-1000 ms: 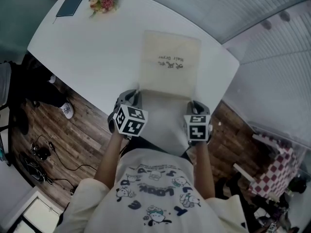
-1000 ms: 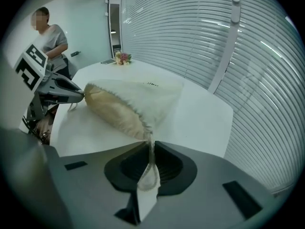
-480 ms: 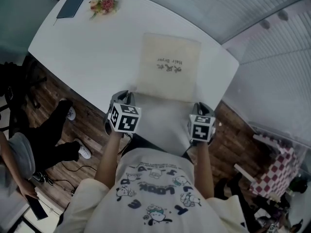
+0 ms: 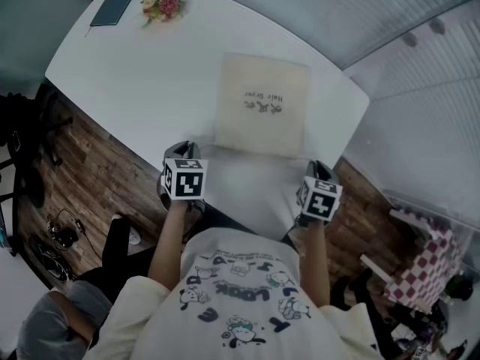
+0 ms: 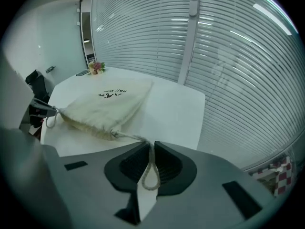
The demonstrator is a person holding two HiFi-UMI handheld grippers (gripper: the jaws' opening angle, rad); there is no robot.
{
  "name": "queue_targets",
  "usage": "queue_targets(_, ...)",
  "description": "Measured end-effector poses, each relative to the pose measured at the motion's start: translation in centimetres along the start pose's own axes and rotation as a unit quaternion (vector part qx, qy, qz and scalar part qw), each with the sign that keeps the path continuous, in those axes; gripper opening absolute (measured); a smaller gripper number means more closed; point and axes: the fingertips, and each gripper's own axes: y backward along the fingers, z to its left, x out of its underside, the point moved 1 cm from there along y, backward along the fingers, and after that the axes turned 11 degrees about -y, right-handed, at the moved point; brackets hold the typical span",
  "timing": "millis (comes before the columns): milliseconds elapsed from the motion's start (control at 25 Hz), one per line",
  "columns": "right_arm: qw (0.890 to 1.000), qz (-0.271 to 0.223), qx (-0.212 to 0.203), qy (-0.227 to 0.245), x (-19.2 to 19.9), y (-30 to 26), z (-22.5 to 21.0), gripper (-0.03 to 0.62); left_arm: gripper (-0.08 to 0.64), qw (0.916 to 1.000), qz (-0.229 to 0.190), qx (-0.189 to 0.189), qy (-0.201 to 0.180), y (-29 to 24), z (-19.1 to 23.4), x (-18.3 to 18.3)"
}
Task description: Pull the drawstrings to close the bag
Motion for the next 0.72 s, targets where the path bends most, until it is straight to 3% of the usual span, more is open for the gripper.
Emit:
queue_targets(160,1.0,0.011,-0.007,-0.013,0.9,-0.1,-0.3,0.044,0.072,1.0,0.001,0.008,0.001,-0.1,0.2,0.6)
queue_targets(400,0.998,0.03,-0.046,0.006,3.0,-0.1,0.1,0.047,0.075,0.9971,-0.026,0.052,-0.05,0.3,-0.7,1.1)
queue_targets(560,0.996,0.035,-0.077,-0.001,3.6,0.1,0.5,0.159,0.084,0.9958,-0.007,0.043,-0.081,0.4,-0.5,2.0)
queue_targets(720,0.996,0.031,-0.086,0.021,3.5,0.8,0.6,0.179,0.149,0.9921,0.006,0.076,-0.1,0.8,-1.1,2.9)
